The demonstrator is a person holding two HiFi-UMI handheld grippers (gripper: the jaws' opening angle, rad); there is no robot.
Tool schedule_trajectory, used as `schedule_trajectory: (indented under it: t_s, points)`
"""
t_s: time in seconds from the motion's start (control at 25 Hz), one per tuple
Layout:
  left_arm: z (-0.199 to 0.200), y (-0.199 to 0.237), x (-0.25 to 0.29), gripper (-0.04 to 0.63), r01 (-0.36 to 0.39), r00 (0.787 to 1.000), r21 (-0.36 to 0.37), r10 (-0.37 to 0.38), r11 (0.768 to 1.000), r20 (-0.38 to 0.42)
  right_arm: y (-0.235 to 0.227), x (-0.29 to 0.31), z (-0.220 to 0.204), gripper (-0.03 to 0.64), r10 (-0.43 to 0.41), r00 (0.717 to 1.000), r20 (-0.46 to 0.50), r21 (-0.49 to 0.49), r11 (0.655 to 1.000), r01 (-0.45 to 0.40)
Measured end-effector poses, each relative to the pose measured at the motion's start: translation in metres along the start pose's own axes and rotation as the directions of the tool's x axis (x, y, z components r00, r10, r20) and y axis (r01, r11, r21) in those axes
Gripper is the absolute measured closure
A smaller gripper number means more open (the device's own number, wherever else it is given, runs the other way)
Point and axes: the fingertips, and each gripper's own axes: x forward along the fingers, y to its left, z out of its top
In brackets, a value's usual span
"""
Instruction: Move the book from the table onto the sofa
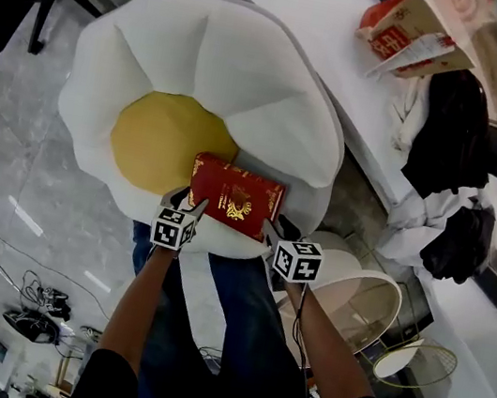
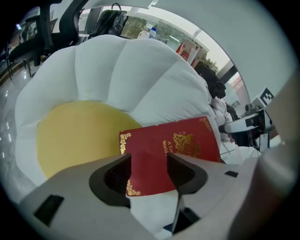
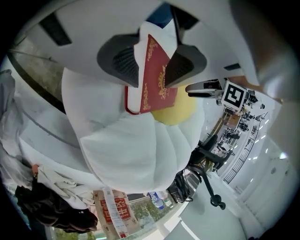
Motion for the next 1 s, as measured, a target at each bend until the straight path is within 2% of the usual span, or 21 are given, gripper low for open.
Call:
schedule_trajectory:
  t_s: [0.2, 0.28, 0.36, 0.4, 0.44, 0.56, 0.64, 0.72, 0.84, 1.0]
  points:
    - [0.005, -0.005, -0.019, 0.345, 0.018, 1.0, -0.018, -0.018, 1.0, 0.013, 0.012, -0.011, 0.002, 0.428, 0.012, 1.0, 0.019, 0.011, 1.0, -0.012]
    - [0.011, -0.009, -0.03, 0.345, 0.031, 0.999, -0.098, -0.026, 0.995, 0.046, 0.022, -0.021, 0.004, 0.428, 0.022, 0.999, 0.029, 0.003, 1.0, -0.022]
    - [0.017, -0.014, -0.046, 0.347, 0.041, 0.997, -0.205, -0.026, 0.978, 0.076, 0.036, -0.035, 0.005, 0.438, 0.035, 0.999, 0.04, -0.024, 0.999, -0.034]
    - [0.02, -0.017, -0.056, 0.358, 0.047, 0.996, -0.23, -0.028, 0.972, 0.086, 0.046, -0.043, 0.006, 0.449, 0.047, 0.998, 0.049, -0.033, 0.998, -0.046]
    - [0.024, -0.022, -0.067, 0.37, 0.057, 0.995, -0.228, -0.036, 0.972, 0.097, 0.058, -0.051, 0.009, 0.467, 0.063, 0.996, 0.063, -0.033, 0.998, -0.061]
    - [0.04, -0.038, -0.11, 0.43, 0.099, 0.986, -0.153, -0.076, 0.983, 0.15, 0.103, -0.08, 0.022, 0.538, 0.123, 0.979, 0.163, 0.017, 0.992, -0.127]
    - [0.047, -0.045, -0.15, 0.446, 0.116, 0.979, -0.148, -0.088, 0.982, 0.184, 0.142, -0.107, 0.035, 0.548, 0.168, 0.949, 0.265, 0.046, 0.981, -0.187]
    - [0.051, -0.052, -0.198, 0.467, 0.129, 0.973, -0.162, -0.093, 0.978, 0.211, 0.182, -0.138, 0.045, 0.56, 0.185, 0.922, 0.34, 0.032, 0.978, -0.208]
    - [0.065, -0.065, -0.269, 0.517, 0.139, 0.961, -0.119, -0.105, 0.983, 0.255, 0.236, -0.182, 0.059, 0.581, 0.166, 0.903, 0.397, -0.051, 0.986, -0.158]
    - [0.087, -0.082, -0.356, 0.565, 0.16, 0.943, 0.035, -0.163, 0.986, 0.291, 0.299, -0.228, 0.067, 0.6, 0.101, 0.88, 0.463, -0.102, 0.993, -0.061]
